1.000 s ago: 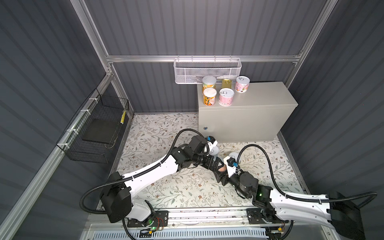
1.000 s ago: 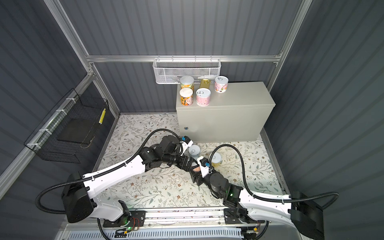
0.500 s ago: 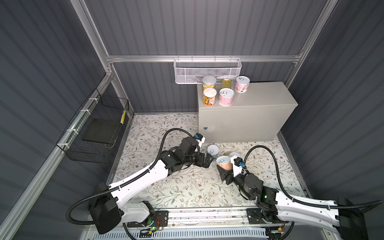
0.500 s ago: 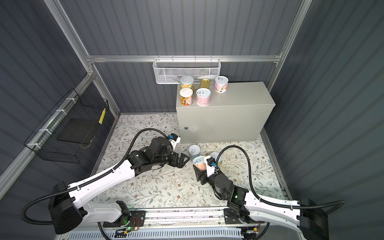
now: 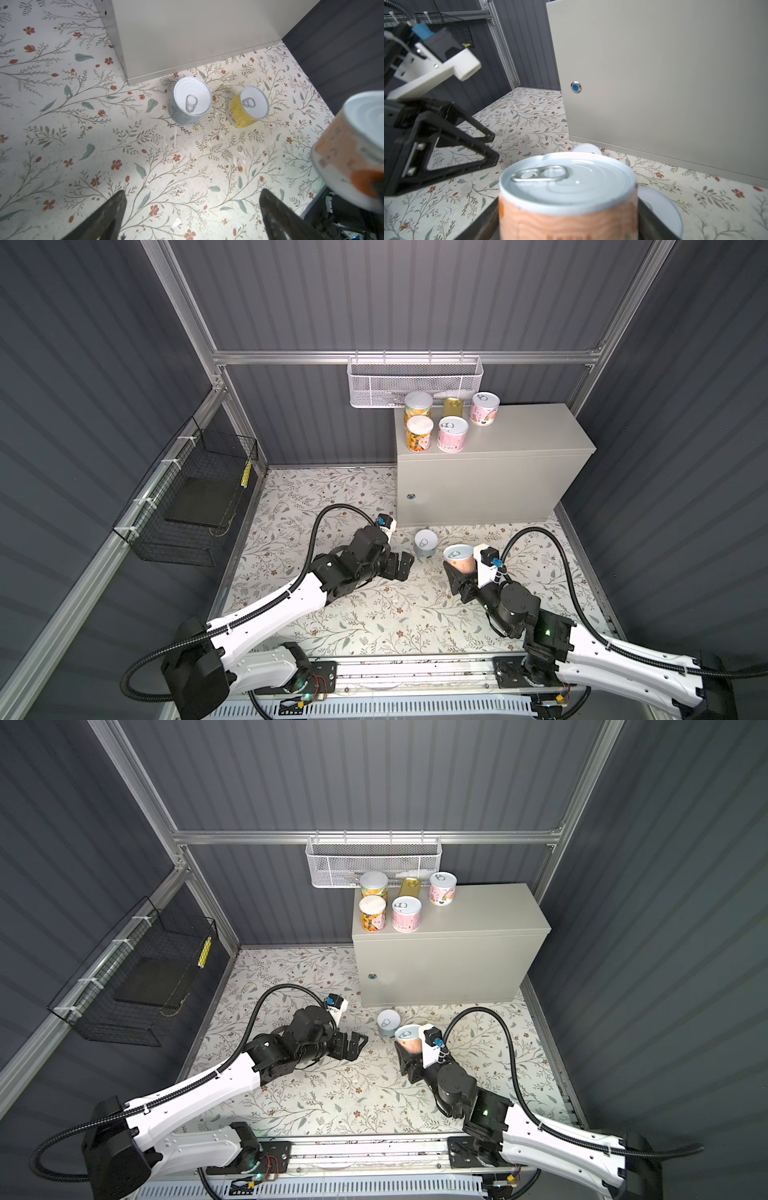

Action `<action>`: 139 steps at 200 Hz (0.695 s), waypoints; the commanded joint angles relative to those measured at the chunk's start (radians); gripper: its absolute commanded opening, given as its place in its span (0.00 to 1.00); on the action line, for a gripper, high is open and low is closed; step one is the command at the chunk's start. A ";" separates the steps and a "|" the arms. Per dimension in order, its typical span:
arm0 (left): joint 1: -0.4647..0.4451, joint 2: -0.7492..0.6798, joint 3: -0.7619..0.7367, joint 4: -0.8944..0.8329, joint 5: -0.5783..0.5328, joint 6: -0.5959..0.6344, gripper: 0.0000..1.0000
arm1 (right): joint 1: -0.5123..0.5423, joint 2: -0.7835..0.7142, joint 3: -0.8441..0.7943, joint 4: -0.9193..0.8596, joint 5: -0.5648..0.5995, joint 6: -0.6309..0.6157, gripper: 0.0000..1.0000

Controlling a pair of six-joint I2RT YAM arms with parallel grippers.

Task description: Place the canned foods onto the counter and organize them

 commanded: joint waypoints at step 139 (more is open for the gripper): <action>0.035 0.179 -0.247 0.668 -0.119 0.165 1.00 | -0.476 0.123 0.550 -0.265 -0.393 -0.017 0.63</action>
